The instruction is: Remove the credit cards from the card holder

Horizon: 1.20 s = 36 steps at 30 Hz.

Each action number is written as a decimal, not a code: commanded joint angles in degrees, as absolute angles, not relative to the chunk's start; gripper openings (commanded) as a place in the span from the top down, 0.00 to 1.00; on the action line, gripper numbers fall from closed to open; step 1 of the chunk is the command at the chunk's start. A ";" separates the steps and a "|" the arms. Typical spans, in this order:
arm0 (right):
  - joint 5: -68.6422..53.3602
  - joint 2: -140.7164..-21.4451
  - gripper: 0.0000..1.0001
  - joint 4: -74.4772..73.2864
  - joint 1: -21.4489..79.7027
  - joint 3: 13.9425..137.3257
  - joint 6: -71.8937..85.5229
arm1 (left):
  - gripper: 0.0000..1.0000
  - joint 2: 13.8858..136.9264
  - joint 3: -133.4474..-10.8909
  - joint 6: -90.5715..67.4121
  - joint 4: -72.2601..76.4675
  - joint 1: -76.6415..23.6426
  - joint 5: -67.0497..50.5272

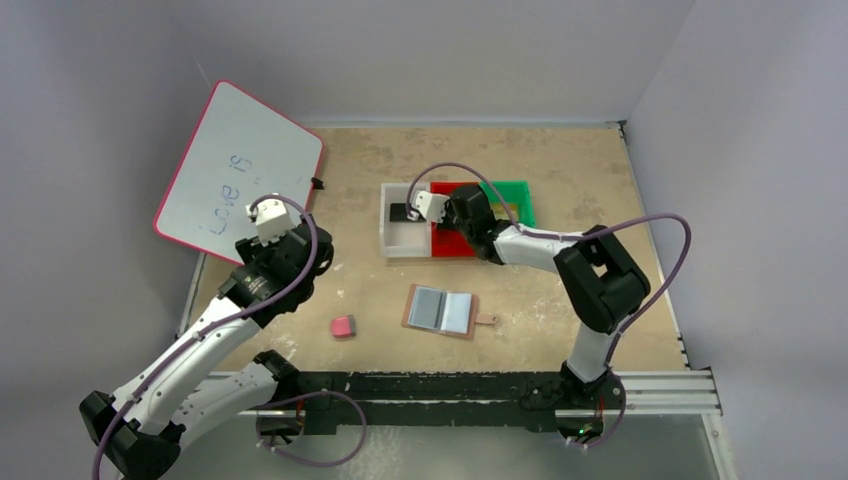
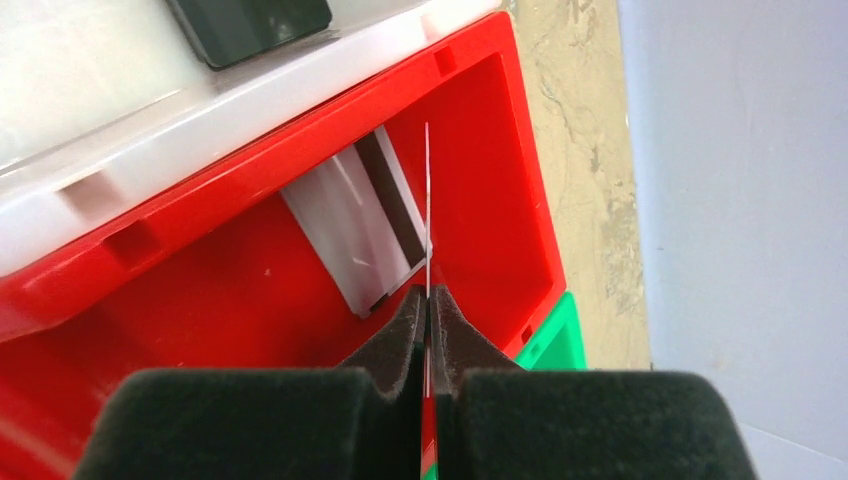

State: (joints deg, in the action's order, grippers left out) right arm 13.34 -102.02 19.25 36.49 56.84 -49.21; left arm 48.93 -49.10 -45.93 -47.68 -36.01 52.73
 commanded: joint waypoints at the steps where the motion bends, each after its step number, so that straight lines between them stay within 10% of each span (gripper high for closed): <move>1: 12.89 -103.75 0.99 20.30 34.75 60.64 -53.36 | 0.09 49.19 -50.24 -46.23 -47.40 -35.72 54.18; 36: 9.61 -108.52 0.69 11.42 34.02 65.26 -54.14 | 0.10 50.94 -49.71 -44.95 -47.33 -35.76 53.53</move>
